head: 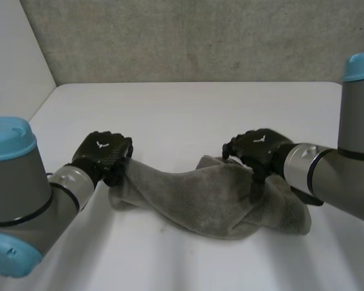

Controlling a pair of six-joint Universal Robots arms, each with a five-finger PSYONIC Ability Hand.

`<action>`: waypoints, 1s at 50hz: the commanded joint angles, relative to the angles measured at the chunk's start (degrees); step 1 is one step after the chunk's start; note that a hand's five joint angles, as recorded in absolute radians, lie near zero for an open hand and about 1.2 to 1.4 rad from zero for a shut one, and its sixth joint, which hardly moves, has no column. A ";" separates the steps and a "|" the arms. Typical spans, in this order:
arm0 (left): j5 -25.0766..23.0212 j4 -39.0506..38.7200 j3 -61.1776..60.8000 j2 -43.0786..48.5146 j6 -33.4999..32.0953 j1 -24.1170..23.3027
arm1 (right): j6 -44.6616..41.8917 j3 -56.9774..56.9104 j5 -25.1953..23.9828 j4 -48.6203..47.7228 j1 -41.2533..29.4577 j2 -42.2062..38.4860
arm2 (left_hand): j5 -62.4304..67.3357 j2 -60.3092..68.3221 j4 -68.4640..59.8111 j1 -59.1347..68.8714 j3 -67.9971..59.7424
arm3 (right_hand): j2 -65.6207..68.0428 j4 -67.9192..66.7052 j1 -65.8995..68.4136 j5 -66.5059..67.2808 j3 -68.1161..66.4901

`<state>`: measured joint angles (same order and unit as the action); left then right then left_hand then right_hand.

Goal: Fold the towel.

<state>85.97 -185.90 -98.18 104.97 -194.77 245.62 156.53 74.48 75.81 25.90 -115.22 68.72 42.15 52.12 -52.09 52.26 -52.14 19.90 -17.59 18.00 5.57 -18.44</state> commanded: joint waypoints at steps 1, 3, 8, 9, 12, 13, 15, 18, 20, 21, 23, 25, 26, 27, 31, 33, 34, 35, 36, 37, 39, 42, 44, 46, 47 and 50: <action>0.07 0.01 -3.68 -3.01 0.01 -0.14 | 0.71 -1.26 0.12 -1.29 2.37 -2.09 | 4.84 4.86 -4.90 4.73 -4.85 | -5.61 3.30 -3.72 -1.28 4.15; 0.07 0.01 -4.39 -3.63 -0.08 -0.05 | 0.62 -2.06 0.12 -1.47 2.37 -3.50 | 3.14 3.17 -3.21 3.04 -3.16 | -5.44 3.14 -3.55 -1.11 3.98; 0.16 -0.17 -5.97 -5.13 0.01 0.30 | 0.70 -5.30 0.83 -1.47 2.81 -9.81 | -8.13 -8.10 8.06 -8.23 8.11 | -5.27 2.97 -3.38 -0.95 3.81; 0.25 -0.25 -6.32 -5.65 0.01 0.38 | 0.70 -5.31 0.83 -1.47 2.81 -9.83 | -15.79 -15.76 15.72 -15.90 15.77 | -5.27 2.97 -3.38 -0.95 3.81; 0.16 -0.25 -7.55 -6.97 0.09 0.47 | 0.70 -6.71 1.79 -1.47 2.81 -12.46 | -19.56 -19.53 19.50 -19.67 19.55 | -5.27 2.97 -3.38 -0.95 3.81; 0.16 -0.25 -7.55 -6.97 0.09 0.47 | 0.53 -7.24 2.40 -1.64 2.81 -13.51 | -19.57 -19.54 19.50 -19.67 19.55 | -4.94 2.63 -3.05 -0.61 3.48; 0.16 -0.25 -8.08 -7.59 0.09 0.39 | 0.44 -7.94 3.28 -1.73 2.81 -14.57 | -20.07 -20.04 20.00 -20.18 20.05 | -4.77 2.46 -2.88 -0.44 3.31; 0.07 -0.43 -8.87 -8.73 0.09 0.39 | 0.53 -9.87 3.99 -1.99 2.81 -16.50 | -20.74 -20.71 20.68 -20.85 20.73 | -3.94 1.63 -2.04 0.39 2.47; 0.16 -0.61 -9.40 -9.69 0.09 0.39 | 0.61 -10.84 3.99 -2.17 2.81 -17.29 | -23.08 -23.05 23.02 -23.19 23.07 | -3.76 1.45 -1.87 0.57 2.30; 0.16 -0.61 -9.40 -9.70 0.09 0.39 | 0.79 -11.89 4.08 -2.17 2.90 -17.82 | -23.10 -23.07 23.03 -23.21 23.08 | -3.59 1.29 -1.70 0.73 2.13; 0.16 -0.69 -9.40 -10.14 0.18 0.47 | 0.97 -12.95 4.17 -2.17 3.07 -18.18 | -23.77 -23.74 23.70 -23.88 23.75 | -3.26 0.95 -1.36 1.07 1.80; 0.25 -0.87 -9.31 -10.75 0.18 0.65 | 1.32 -14.19 4.08 -1.91 3.51 -18.44 | -25.44 -25.41 25.38 -25.55 25.43 | -2.58 0.28 -0.69 1.75 1.12; 0.25 -0.87 -9.31 -10.75 0.18 0.65 | 1.41 -14.88 3.91 -1.73 4.30 -18.53 | -25.45 -25.42 25.39 -25.56 25.44 | -2.25 -0.06 -0.35 2.08 0.79; 0.25 -0.96 -9.22 -10.92 0.36 0.91 | 1.49 -15.33 3.73 -1.65 5.09 -18.45 | -26.95 -26.92 26.89 -27.06 26.94 | -1.91 -0.39 -0.02 2.42 0.45; 0.07 -0.96 -8.61 -10.93 0.36 1.79 | 2.28 -16.29 3.29 -0.42 7.11 -18.36 | -30.33 -30.30 30.26 -30.44 30.31 | -1.74 -0.57 0.15 2.59 0.28; -0.10 -0.87 -7.91 -10.84 0.36 3.02 | 2.64 -17.35 2.67 0.82 8.17 -18.36 | -34.35 -34.32 34.28 -34.45 34.33 | -1.74 -0.57 0.15 2.59 0.28; -0.10 -0.87 -7.90 -10.84 0.36 3.02 | 2.90 -18.57 1.72 2.47 9.22 -18.53 | -34.37 -34.34 34.30 -34.48 34.35 | -1.74 -0.57 0.15 2.59 0.28; -0.10 -0.78 -7.21 -10.84 0.44 3.63 | 2.90 -19.97 0.40 4.40 10.27 -18.97 | -36.37 -36.34 36.30 -36.47 36.35 | -1.74 -0.57 0.15 2.59 0.28; -0.10 -0.52 -6.16 -10.75 0.53 4.07 | 2.90 -19.99 0.39 4.42 10.28 -18.97 | -36.72 -36.69 36.65 -36.83 36.70 | -1.74 -0.57 0.15 2.59 0.28; -0.10 -0.52 -6.15 -10.75 0.53 4.08 | 2.99 -21.47 -1.18 6.42 11.32 -19.75 | -36.72 -36.69 36.66 -36.83 36.71 | -1.58 -0.73 0.32 2.75 0.11; -0.10 -0.34 -5.09 -10.22 0.62 4.34 | 2.99 -23.33 -2.78 8.73 12.13 -20.82 | -36.89 -36.86 36.83 -37.00 36.88 | -1.57 -0.73 0.32 2.75 0.11; -0.02 0.36 -1.84 -8.29 0.71 4.96 | 3.08 -27.44 -4.96 13.27 12.83 -23.18 | -37.06 -37.03 36.99 -37.17 37.04 | -1.24 -1.07 0.66 3.09 -0.22; 0.07 3.33 2.00 -4.18 0.80 5.92 | 3.16 -31.66 -6.20 17.15 13.27 -25.90 | -37.06 -37.03 36.99 -37.17 37.04 | -1.24 -1.07 0.66 3.09 -0.22; 0.07 5.61 4.38 -2.33 0.80 6.53 | 3.34 -33.85 -6.55 18.56 13.79 -27.31 | -37.06 -37.03 36.99 -37.17 37.04 | -1.24 -1.07 0.66 3.09 -0.22; -0.10 7.64 6.31 -0.66 0.88 6.89 | 3.86 -35.96 -6.64 19.53 14.23 -28.63 | -37.06 -37.03 36.99 -37.17 37.04 | -1.24 -1.07 0.66 3.09 -0.22; -2.20 11.85 10.10 3.29 2.20 7.85 | 4.83 -39.57 -6.73 20.76 15.20 -30.65 | -37.06 -37.03 36.99 -37.17 37.04 | -1.24 -1.07 0.66 3.09 -0.22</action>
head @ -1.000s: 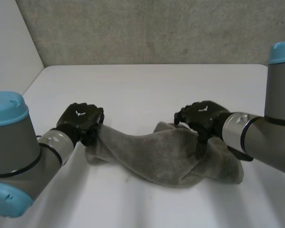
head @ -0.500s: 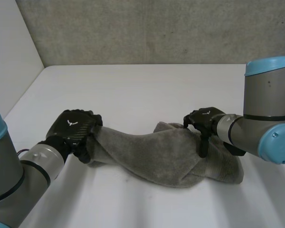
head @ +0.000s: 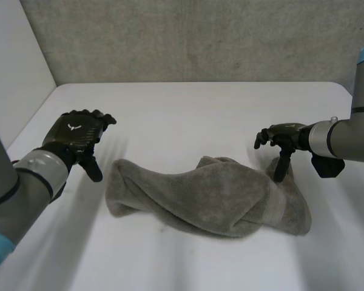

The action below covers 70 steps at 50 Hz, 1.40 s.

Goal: Fold the towel.

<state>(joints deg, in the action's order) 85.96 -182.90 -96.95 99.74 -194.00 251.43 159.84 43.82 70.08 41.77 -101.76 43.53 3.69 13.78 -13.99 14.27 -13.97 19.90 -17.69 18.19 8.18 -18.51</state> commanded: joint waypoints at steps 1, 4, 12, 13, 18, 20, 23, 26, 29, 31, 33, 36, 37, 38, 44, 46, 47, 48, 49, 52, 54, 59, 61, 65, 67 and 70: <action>-2.20 8.88 8.88 8.54 1.43 2.05 | 1.52 -8.93 -1.00 4.90 1.74 -5.48 | 1.40 1.31 -1.10 0.82 -1.12 | -1.24 -0.97 0.47 0.49 -0.15; -5.18 12.73 11.42 11.17 3.96 3.10 | 2.14 -10.78 -1.53 5.43 2.80 -6.71 | 1.74 1.65 -1.44 1.16 -1.46 | -1.24 -0.97 0.47 0.49 -0.15; -8.97 15.47 15.38 16.36 8.19 3.54 | 1.52 -9.02 -2.23 5.52 2.62 -8.99 | 3.58 3.49 -3.28 3.00 -3.30 | -0.24 -1.98 1.48 1.49 -1.16; -8.88 15.64 15.65 17.15 8.28 3.63 | 1.52 -9.02 -2.23 5.52 2.62 -8.99 | 5.75 5.67 -5.45 5.18 -5.47 | -0.23 -1.98 1.48 1.50 -1.16; -8.88 15.73 15.83 17.94 8.28 3.54 | 1.35 -6.56 -2.05 5.08 1.40 -8.90 | 14.16 14.07 -13.86 13.58 -13.88 | 2.28 -4.49 3.99 4.01 -3.68; -8.88 15.73 15.92 18.12 8.28 3.63 | 1.35 -6.38 -2.05 4.99 1.04 -8.90 | 18.18 18.09 -17.88 17.60 -17.90 | 3.12 -5.33 4.84 4.85 -4.52; -8.97 15.65 16.09 18.73 8.20 3.54 | 1.26 -5.68 -2.05 4.73 0.43 -8.90 | 23.25 23.16 -22.95 22.67 -22.97 | 5.64 -7.85 7.35 7.37 -7.03; -8.71 15.64 16.44 19.44 8.11 3.54 | 1.17 -5.24 -1.35 4.29 -0.36 -8.90 | 27.28 27.19 -26.98 26.70 -27.00 | 8.67 -10.88 10.38 10.39 -10.06; -8.53 15.64 16.62 20.32 8.02 3.54 | 1.08 -4.54 -0.04 3.24 -1.07 -8.82 | 31.32 31.23 -31.02 30.74 -31.04 | 12.36 -14.57 14.08 14.09 -13.76; -8.44 15.64 16.71 20.58 7.93 3.54 | 1.08 -4.10 0.66 2.71 -1.24 -8.73 | 34.68 34.59 -34.38 34.10 -34.39 | 14.05 -16.26 15.76 15.78 -15.45; -8.44 15.56 16.71 20.76 7.85 3.54 | 0.91 -3.57 1.37 2.18 -1.51 -8.55 | 38.54 38.45 -38.24 37.96 -38.26 | 17.93 -20.15 19.65 19.66 -19.33; -8.27 15.56 16.97 21.11 7.84 3.54 | -0.58 -2.69 2.69 1.74 -1.77 -8.46 | 42.93 42.84 -42.63 42.35 -42.65 | 22.63 -24.84 24.34 24.36 -24.03; -8.18 15.47 17.23 21.29 7.84 3.54 | -1.80 -2.43 3.30 1.74 -2.12 -8.55 | 46.28 46.19 -45.98 45.70 -46.00 | 25.31 -27.52 27.02 27.04 -26.70; -8.18 15.47 17.23 21.29 7.84 3.54 | -1.82 -2.43 3.31 1.74 -2.12 -8.55 | 46.32 46.23 -46.02 45.74 -46.03 | 25.34 -27.55 27.05 27.06 -26.73; -8.09 15.47 18.99 22.34 7.76 3.54 | -4.19 -3.21 5.76 -0.53 -2.65 -8.03 | 65.42 65.33 -65.12 64.84 -65.14 | 59.99 -62.20 61.70 61.71 -61.38; -8.09 15.47 19.52 22.61 7.76 3.54 | -4.19 -3.39 6.30 -2.22 -2.74 -7.32 | 66.31 66.22 -66.01 65.73 -66.03 | 60.10 -62.31 61.81 61.82 -61.49; -8.27 15.38 20.22 22.87 7.67 3.54 | -4.45 -3.57 6.73 -3.87 -2.74 -6.45 | 66.31 66.22 -66.01 65.73 -66.03 | 60.10 -62.31 61.81 61.82 -61.49; -8.44 15.29 21.18 23.22 7.58 3.54 | -4.63 -3.92 7.43 -5.28 -2.83 -5.57 | 66.31 66.22 -66.01 65.73 -66.03 | 60.10 -62.31 61.81 61.82 -61.49; -8.44 15.29 21.19 23.22 7.58 3.54 | -4.63 -3.92 7.44 -5.29 -2.83 -5.56 | 66.31 66.22 -66.01 65.73 -66.03 | 60.10 -62.31 61.81 61.82 -61.49; -8.53 14.33 24.51 24.27 7.32 3.46 | -4.81 -6.12 8.84 -8.10 -3.53 -4.42 | 66.31 66.22 -66.01 65.73 -66.03 | 60.10 -62.31 61.81 61.82 -61.49; -8.44 13.18 27.08 24.80 7.23 3.37 | -5.16 -8.23 9.28 -9.95 -4.41 -3.81 | 66.31 66.22 -66.01 65.73 -66.03 | 60.10 -62.31 61.81 61.82 -61.49; -6.86 6.42 37.80 24.98 7.58 3.19 | -4.37 -16.65 9.11 -25.98 -6.95 -0.39 | 66.31 66.22 -66.01 65.73 -66.03 | 60.10 -62.31 61.81 61.82 -61.49; -3.10 0.21 45.06 24.28 8.11 2.67 | -4.37 -16.66 9.28 -32.47 -7.04 1.27 | 66.31 66.22 -66.01 65.73 -66.03 | 60.10 -62.31 61.81 61.82 -61.49; 0.87 -5.36 48.79 22.08 9.25 2.31 | -4.45 -13.68 9.81 -44.14 -6.96 4.81 | 66.31 66.22 -66.01 65.73 -66.03 | 60.10 -62.31 61.81 61.82 -61.49; 2.36 -7.38 48.44 20.06 12.57 1.79 | -4.63 -10.26 10.25 -47.74 -7.22 6.38 | 66.31 66.22 -66.01 65.73 -66.03 | 60.10 -62.31 61.81 61.82 -61.49; 2.19 -7.21 47.29 19.62 14.61 1.26 | -4.81 -9.37 10.34 -45.55 -7.31 6.30 | 66.31 66.22 -66.01 65.73 -66.03 | 60.10 -62.31 61.81 61.82 -61.49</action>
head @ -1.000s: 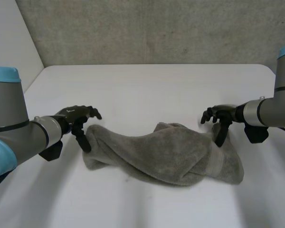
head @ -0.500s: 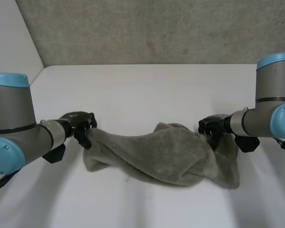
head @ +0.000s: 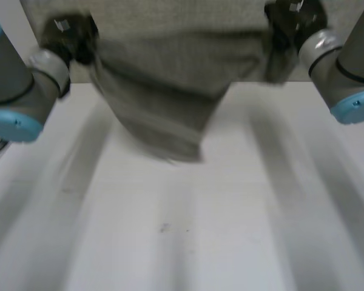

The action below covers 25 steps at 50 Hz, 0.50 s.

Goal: Fold the towel.

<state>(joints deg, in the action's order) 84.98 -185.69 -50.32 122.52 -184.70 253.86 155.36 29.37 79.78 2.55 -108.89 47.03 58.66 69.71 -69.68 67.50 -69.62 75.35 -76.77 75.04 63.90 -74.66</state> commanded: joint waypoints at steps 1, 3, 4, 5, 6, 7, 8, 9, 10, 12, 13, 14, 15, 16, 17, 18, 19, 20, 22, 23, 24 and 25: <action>2.82 -4.07 -1.60 -3.42 6.79 -1.79 | -0.50 5.69 0.38 -2.84 -0.27 2.28 | 11.34 10.29 -10.32 12.50 -10.38 | 4.65 -3.23 4.96 6.10 -5.34; 2.56 -3.89 -4.79 -3.60 7.69 -2.32 | -0.50 6.31 -0.24 0.97 -0.89 1.92 | 11.34 10.29 -10.32 12.50 -10.38 | 4.65 -3.23 4.96 6.10 -5.34; 2.38 -3.98 -8.35 -3.69 7.86 -2.67 | -0.67 6.75 -0.50 4.28 -1.76 0.96 | 11.34 10.29 -10.32 12.50 -10.38 | 4.65 -3.23 4.96 6.10 -5.34; 2.12 -4.06 -11.96 -3.51 7.69 -2.67 | -1.02 6.93 -0.50 6.66 -2.38 0.00 | 11.34 10.29 -10.32 12.50 -10.38 | 4.65 -3.23 4.96 6.10 -5.34; 2.12 -4.07 -11.99 -3.51 7.69 -2.67 | -1.03 6.93 -0.50 6.68 -2.38 -0.01 | 11.34 10.29 -10.32 12.50 -10.38 | 4.65 -3.23 4.96 6.10 -5.34; 1.68 -4.24 -15.39 -3.25 7.51 -2.76 | -1.03 7.54 -0.59 8.34 -2.47 -0.88 | 11.34 10.29 -10.32 12.50 -10.38 | 4.65 -3.23 4.96 6.10 -5.34; 1.68 -4.24 -15.42 -3.25 7.51 -2.76 | -1.12 8.33 -0.50 9.57 -2.47 -1.85 | 11.34 10.29 -10.32 12.50 -10.38 | 4.65 -3.23 4.96 6.10 -5.34; 1.24 -4.33 -18.64 -2.99 7.25 -2.67 | -1.12 8.33 -0.50 9.58 -2.47 -1.86 | 11.34 10.29 -10.32 12.50 -10.38 | 4.65 -3.23 4.96 6.10 -5.34; 1.15 -4.50 -21.63 -2.72 7.07 -2.76 | -1.12 9.64 -0.50 9.93 -2.38 -2.73 | 11.34 10.29 -10.32 12.50 -10.38 | 4.65 -3.23 4.96 6.10 -5.34; 1.06 -4.77 -24.53 -2.37 6.72 -2.67 | -1.20 11.22 -0.59 9.76 -2.38 -3.70 | 11.34 10.29 -10.32 12.50 -10.38 | 4.65 -3.23 4.96 6.10 -5.34; 1.06 -4.94 -27.17 -1.76 6.37 -2.67 | -1.38 13.15 -0.59 9.76 -2.38 -4.49 | 11.34 10.29 -10.32 12.50 -10.38 | 4.65 -3.23 4.96 6.10 -5.34; 1.06 -4.94 -27.20 -1.75 6.37 -2.67 | -1.38 13.17 -0.59 9.76 -2.38 -4.50 | 11.34 10.29 -10.32 12.50 -10.38 | 4.65 -3.23 4.96 6.10 -5.34; 1.06 -5.03 -29.46 -1.15 5.93 -2.67 | -2.08 15.00 -0.59 9.67 -2.38 -5.28 | 11.34 10.29 -10.32 12.50 -10.38 | 4.65 -3.23 4.96 6.10 -5.34; 1.06 -5.03 -31.66 -0.70 5.49 -2.67 | -3.13 17.02 -0.59 9.67 -2.38 -6.07 | 11.34 10.29 -10.32 12.50 -10.38 | 4.65 -3.23 4.96 6.10 -5.34; 1.06 -5.03 -31.68 -0.70 5.49 -2.67 | -3.14 17.04 -0.59 9.67 -2.38 -6.08 | 11.34 10.29 -10.32 12.50 -10.38 | 4.65 -3.23 4.96 6.10 -5.34; 1.06 -5.03 -33.68 -0.44 5.05 -2.76 | -4.79 18.86 -0.50 9.76 -2.38 -6.77 | 11.34 10.29 -10.32 12.50 -10.38 | 4.65 -3.23 4.96 6.10 -5.34; 1.06 -5.03 -33.70 -0.44 5.05 -2.76 | -4.81 18.88 -0.50 9.76 -2.38 -6.78 | 11.34 10.29 -10.32 12.50 -10.38 | 4.65 -3.23 4.96 6.10 -5.34; 0.97 -5.03 -35.70 -0.44 4.44 -2.76 | -6.55 20.80 -0.33 9.76 -2.38 -7.04 | 11.34 10.29 -10.32 12.50 -10.38 | 4.65 -3.23 4.96 6.10 -5.34; 0.97 -5.12 -37.48 -0.61 3.91 -2.76 | -7.97 22.48 -0.06 9.85 -2.38 -6.87 | 11.34 10.29 -10.32 12.50 -10.38 | 3.37 -1.94 3.68 4.82 -4.06; 0.97 -5.12 -38.79 -1.05 3.47 -2.76 | -8.93 24.05 -0.06 9.93 -2.30 -6.35 | 11.34 10.29 -10.32 12.50 -10.38 | -5.12 6.55 -4.82 -3.68 4.44; 0.89 -5.12 -39.76 -1.75 3.29 -2.93 | -9.11 25.20 -0.06 9.93 -2.29 -5.73 | 11.34 10.29 -10.32 12.50 -10.38 | -21.20 22.62 -20.89 -19.75 20.51; 0.89 -5.12 -39.77 -1.75 3.29 -2.94 | -9.11 25.21 -0.06 9.93 -2.29 -5.73 | 11.34 10.29 -10.32 12.50 -10.38 | -21.36 22.79 -21.05 -19.91 20.67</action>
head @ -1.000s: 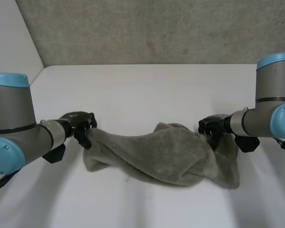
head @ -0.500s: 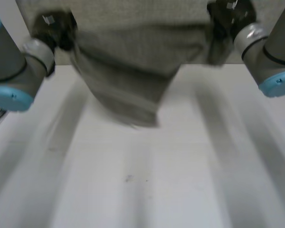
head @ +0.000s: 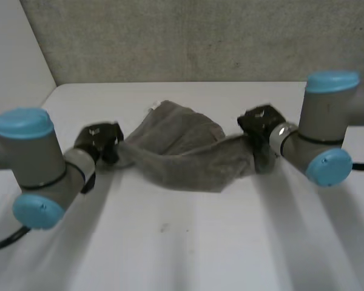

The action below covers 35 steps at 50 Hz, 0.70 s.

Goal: Fold the towel.

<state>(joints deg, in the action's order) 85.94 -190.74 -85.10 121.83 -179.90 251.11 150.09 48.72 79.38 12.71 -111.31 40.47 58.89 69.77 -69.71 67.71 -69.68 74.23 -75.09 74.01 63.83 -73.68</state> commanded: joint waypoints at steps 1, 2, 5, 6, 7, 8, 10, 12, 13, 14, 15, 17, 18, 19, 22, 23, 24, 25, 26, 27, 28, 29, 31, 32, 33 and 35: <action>-0.07 0.02 -5.59 -2.11 -1.51 -0.27 | -3.66 7.08 0.60 -0.23 0.30 2.15 | 11.11 10.23 -10.29 12.29 -10.32 | -39.40 40.26 -39.18 -39.00 38.85; -0.07 0.02 -6.30 -3.51 -1.51 -0.44 | -3.32 8.48 0.69 -0.23 0.65 3.64 | 11.11 10.23 -10.29 12.29 -10.32 | -48.25 49.11 -48.03 -47.85 47.70; -0.07 0.02 -7.27 -4.76 -1.51 -0.62 | -3.22 11.47 0.60 -0.41 1.44 6.28 | 11.11 10.23 -10.29 12.29 -10.32 | -49.68 50.54 -49.46 -49.28 49.13; -0.07 -0.07 -8.14 -5.89 -1.51 -0.62 | -3.22 11.49 0.60 -0.41 1.44 6.29 | 11.11 10.23 -10.29 12.29 -10.32 | -49.68 50.54 -49.46 -49.28 49.13; -0.07 -0.07 -8.85 -6.68 -1.51 -0.71 | -3.14 12.88 0.60 -0.67 1.79 7.60 | 11.11 10.23 -10.29 12.29 -10.32 | -49.35 50.21 -49.13 -48.95 48.80; -0.07 -0.07 -8.85 -6.69 -1.51 -0.71 | -3.14 12.89 0.60 -0.67 1.80 7.61 | 11.11 10.23 -10.29 12.29 -10.32 | -49.35 50.21 -49.13 -48.95 48.80; -0.07 -0.07 -10.08 -8.26 -1.51 -0.97 | -2.70 15.95 0.60 -2.24 2.06 10.15 | 11.11 10.23 -10.29 12.29 -10.32 | -48.51 49.37 -48.29 -48.11 47.96; -0.07 -0.07 -10.78 -8.79 -1.51 -0.97 | -2.17 17.62 0.60 -3.56 2.06 11.29 | 11.11 10.23 -10.29 12.29 -10.32 | -48.34 49.20 -48.12 -47.94 47.79; -0.07 -0.15 -11.39 -9.24 -1.51 -0.97 | -1.65 19.21 0.60 -5.05 2.06 12.35 | 11.11 10.23 -10.29 12.29 -10.32 | -48.17 49.03 -47.95 -47.77 47.62; -0.07 -0.16 -11.40 -9.24 -1.51 -0.97 | -1.64 19.22 0.60 -5.06 2.06 12.36 | 11.11 10.23 -10.29 12.29 -10.32 | -48.17 49.03 -47.95 -47.77 47.62; -0.07 -0.33 -11.84 -9.41 -1.51 -0.97 | -1.12 20.70 0.60 -6.37 2.06 13.31 | 11.11 10.23 -10.29 12.29 -10.32 | -48.17 49.03 -47.95 -47.77 47.62; -0.07 -0.68 -12.10 -9.50 -1.51 -0.97 | -0.77 22.02 0.69 -7.43 2.06 14.45 | 11.11 10.23 -10.29 12.29 -10.32 | -48.17 49.03 -47.95 -47.77 47.62; -0.07 -1.12 -12.37 -9.68 -1.51 -0.97 | -0.24 23.16 0.69 -8.31 2.06 15.51 | 11.11 10.23 -10.29 12.29 -10.32 | -48.17 49.03 -47.95 -47.77 47.62; -0.07 -1.12 -12.37 -9.68 -1.51 -0.97 | -0.24 23.18 0.69 -8.32 2.06 15.52 | 11.11 10.23 -10.29 12.29 -10.32 | -48.17 49.03 -47.95 -47.77 47.62; -0.07 -1.91 -13.07 -9.85 -1.51 -0.88 | 1.35 25.11 0.60 -9.37 1.88 17.19 | 11.11 10.23 -10.29 12.29 -10.32 | -48.17 49.03 -47.95 -47.77 47.62; -0.07 -2.26 -13.25 -9.85 -1.51 -0.88 | 2.56 25.72 0.69 -9.81 1.71 17.89 | 11.11 10.23 -10.29 12.29 -10.32 | -48.17 49.03 -47.95 -47.77 47.62; -0.07 -2.44 -13.42 -9.85 -1.51 -0.88 | 3.62 26.16 0.69 -10.07 1.53 18.50 | 11.11 10.23 -10.29 12.29 -10.32 | -48.00 48.86 -47.78 -47.60 47.45; -0.07 -2.44 -13.42 -9.85 -1.51 -0.88 | 3.63 26.16 0.69 -10.07 1.53 18.51 | 11.11 10.23 -10.29 12.29 -10.32 | -48.00 48.86 -47.78 -47.60 47.45; -0.07 -2.53 -13.68 -9.85 -1.51 -0.88 | 4.41 26.34 0.78 -10.07 1.36 18.77 | 11.11 10.23 -10.29 12.29 -10.32 | -46.67 47.53 -46.45 -46.27 46.12; -0.07 -2.53 -13.69 -9.85 -1.51 -0.88 | 4.94 26.51 0.86 -10.07 1.18 18.77 | 11.11 10.23 -10.29 12.29 -10.32 | -45.32 46.18 -45.10 -44.92 44.77; -0.07 -2.53 -13.77 -9.94 -1.51 -0.88 | 4.95 26.52 0.86 -10.07 1.18 18.77 | 11.11 10.23 -10.29 12.29 -10.32 | -45.31 46.17 -45.09 -44.91 44.76; -0.07 -2.53 -13.77 -9.94 -1.51 -0.88 | 5.21 26.78 1.04 -10.16 1.09 18.77 | 11.11 10.23 -10.29 12.29 -10.32 | -44.98 45.84 -44.76 -44.58 44.43; -0.07 -2.53 -13.77 -9.94 -1.51 -0.88 | 5.30 27.21 1.30 -10.16 1.01 18.77 | 11.11 10.23 -10.29 12.29 -10.32 | -43.47 44.34 -43.25 -43.07 42.93; -0.07 -2.53 -13.77 -10.03 -1.51 -0.88 | 5.30 27.57 1.83 -10.16 1.00 18.77 | 11.11 10.23 -10.29 12.29 -10.32 | -41.63 42.49 -41.41 -41.23 41.08; -0.07 -2.53 -13.77 -10.03 -1.51 -0.88 | 5.30 27.57 1.83 -10.16 1.00 18.77 | 11.11 10.23 -10.29 12.29 -10.32 | -41.61 42.47 -41.39 -41.21 41.06; -0.07 -2.53 -13.77 -10.21 -1.51 -0.88 | 5.21 27.92 3.49 -10.16 0.66 18.25 | 11.11 10.23 -10.29 12.29 -10.32 | -40.27 41.13 -40.05 -39.87 39.72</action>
<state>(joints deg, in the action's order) 85.87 -193.33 -98.90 111.83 -181.40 250.23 155.27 75.95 80.76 2.41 -110.22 59.38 58.89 69.77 -69.73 67.71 -69.68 30.99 -31.65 32.03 22.26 -31.77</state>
